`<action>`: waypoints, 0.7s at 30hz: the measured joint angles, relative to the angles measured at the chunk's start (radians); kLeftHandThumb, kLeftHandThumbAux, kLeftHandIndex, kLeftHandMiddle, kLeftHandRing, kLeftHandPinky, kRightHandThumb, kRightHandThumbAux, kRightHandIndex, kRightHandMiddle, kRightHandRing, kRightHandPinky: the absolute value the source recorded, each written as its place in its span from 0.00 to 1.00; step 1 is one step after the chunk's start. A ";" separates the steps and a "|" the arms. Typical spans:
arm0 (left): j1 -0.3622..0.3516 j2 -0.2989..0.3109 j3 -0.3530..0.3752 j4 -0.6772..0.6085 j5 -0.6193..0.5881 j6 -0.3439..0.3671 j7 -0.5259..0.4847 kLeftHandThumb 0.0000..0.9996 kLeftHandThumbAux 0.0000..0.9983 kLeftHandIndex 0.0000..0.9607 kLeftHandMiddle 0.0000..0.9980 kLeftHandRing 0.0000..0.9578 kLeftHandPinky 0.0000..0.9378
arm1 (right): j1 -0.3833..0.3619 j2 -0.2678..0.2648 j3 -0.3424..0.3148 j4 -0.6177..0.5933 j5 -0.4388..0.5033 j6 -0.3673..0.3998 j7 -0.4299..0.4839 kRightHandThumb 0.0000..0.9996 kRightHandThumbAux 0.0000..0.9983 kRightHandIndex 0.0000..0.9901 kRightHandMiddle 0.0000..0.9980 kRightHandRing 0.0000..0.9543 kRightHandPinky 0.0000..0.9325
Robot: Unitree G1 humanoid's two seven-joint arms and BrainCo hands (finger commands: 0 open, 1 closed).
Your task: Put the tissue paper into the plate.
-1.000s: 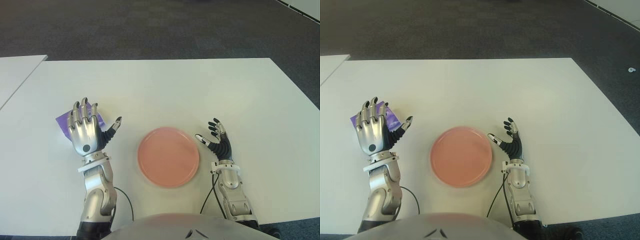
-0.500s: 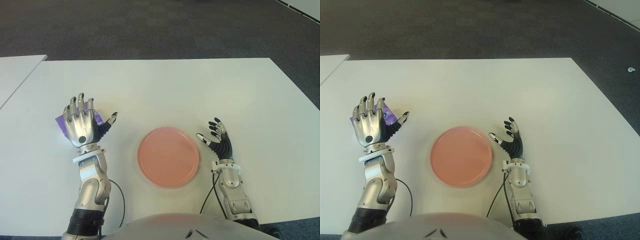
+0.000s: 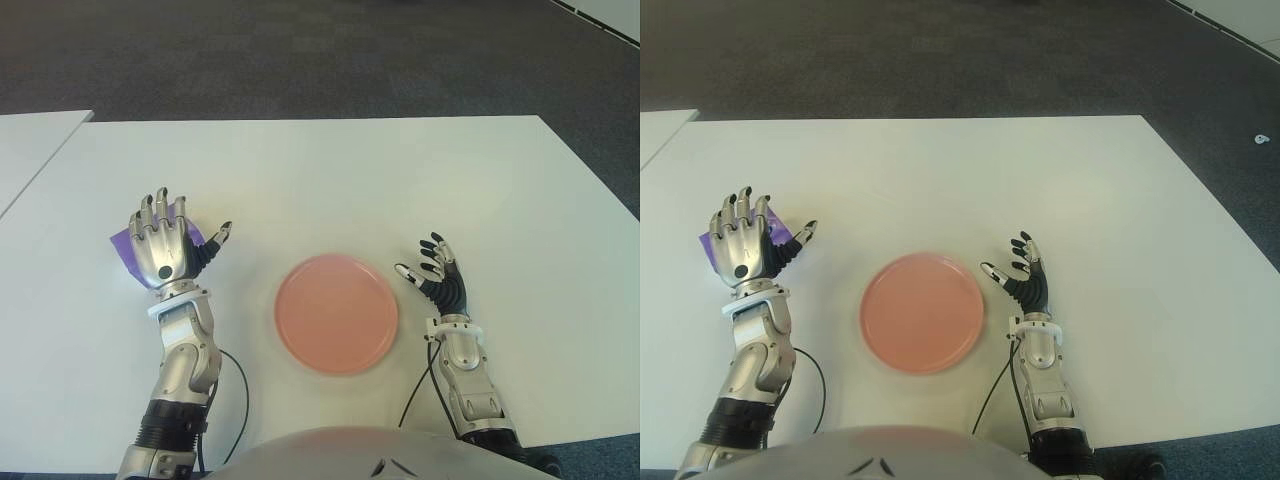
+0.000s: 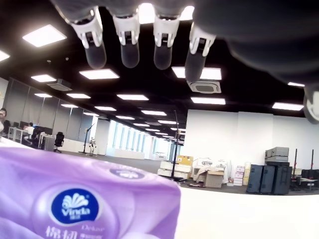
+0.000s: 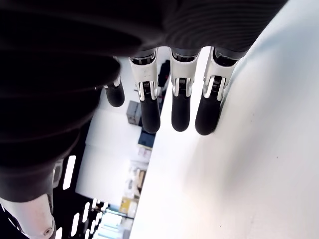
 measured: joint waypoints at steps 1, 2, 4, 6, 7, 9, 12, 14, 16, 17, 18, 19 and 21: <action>-0.007 0.001 0.000 0.012 -0.003 0.003 0.004 0.38 0.26 0.21 0.08 0.02 0.01 | -0.006 -0.001 -0.002 0.010 0.000 -0.005 -0.002 0.47 0.68 0.07 0.22 0.20 0.17; -0.015 0.003 0.000 0.024 -0.006 0.007 0.005 0.37 0.26 0.22 0.09 0.02 0.02 | -0.013 -0.001 -0.004 0.022 0.001 -0.011 -0.005 0.47 0.68 0.07 0.23 0.20 0.17; -0.034 0.010 0.000 0.052 -0.016 0.014 0.008 0.37 0.26 0.23 0.09 0.02 0.03 | -0.028 -0.001 -0.008 0.045 0.004 -0.024 -0.009 0.47 0.68 0.07 0.23 0.20 0.17; -0.051 0.022 0.002 0.073 -0.025 0.018 0.011 0.37 0.27 0.23 0.10 0.03 0.03 | -0.043 -0.001 -0.011 0.067 0.007 -0.034 -0.011 0.47 0.68 0.07 0.23 0.21 0.17; -0.058 0.028 0.003 0.080 -0.028 0.019 0.017 0.37 0.27 0.23 0.10 0.03 0.04 | -0.050 -0.001 -0.012 0.078 0.009 -0.042 -0.012 0.48 0.68 0.07 0.23 0.21 0.16; -0.069 0.040 0.003 0.089 -0.037 0.020 0.026 0.37 0.27 0.24 0.10 0.03 0.04 | -0.061 -0.001 -0.013 0.097 0.013 -0.056 -0.013 0.48 0.68 0.07 0.24 0.21 0.16; -0.079 0.054 0.003 0.091 -0.045 0.020 0.035 0.37 0.26 0.23 0.10 0.04 0.04 | -0.081 0.001 -0.012 0.129 0.017 -0.078 -0.013 0.49 0.67 0.07 0.24 0.21 0.16; -0.080 0.060 0.003 0.089 -0.048 0.023 0.037 0.37 0.26 0.23 0.10 0.04 0.05 | -0.093 0.003 -0.012 0.152 0.020 -0.095 -0.013 0.50 0.67 0.07 0.24 0.21 0.16; -0.079 0.062 0.001 0.088 -0.054 0.026 0.038 0.37 0.26 0.23 0.10 0.04 0.06 | -0.105 0.007 -0.010 0.171 0.024 -0.109 -0.012 0.50 0.67 0.08 0.24 0.22 0.16; -0.078 0.063 0.001 0.088 -0.056 0.028 0.038 0.37 0.26 0.23 0.10 0.04 0.07 | -0.113 0.010 -0.009 0.182 0.026 -0.117 -0.011 0.50 0.67 0.08 0.25 0.22 0.16; -0.077 0.064 0.000 0.088 -0.057 0.030 0.038 0.37 0.26 0.23 0.10 0.04 0.07 | -0.121 0.013 -0.007 0.193 0.028 -0.122 -0.009 0.50 0.66 0.08 0.25 0.22 0.16; -0.075 0.065 -0.001 0.087 -0.059 0.032 0.038 0.37 0.26 0.22 0.10 0.05 0.08 | -0.127 0.017 -0.006 0.202 0.029 -0.127 -0.008 0.50 0.66 0.08 0.25 0.22 0.16; -0.069 0.068 -0.001 0.087 -0.064 0.034 0.038 0.37 0.26 0.23 0.10 0.05 0.08 | -0.141 0.025 -0.003 0.222 0.030 -0.139 -0.007 0.50 0.66 0.08 0.25 0.22 0.16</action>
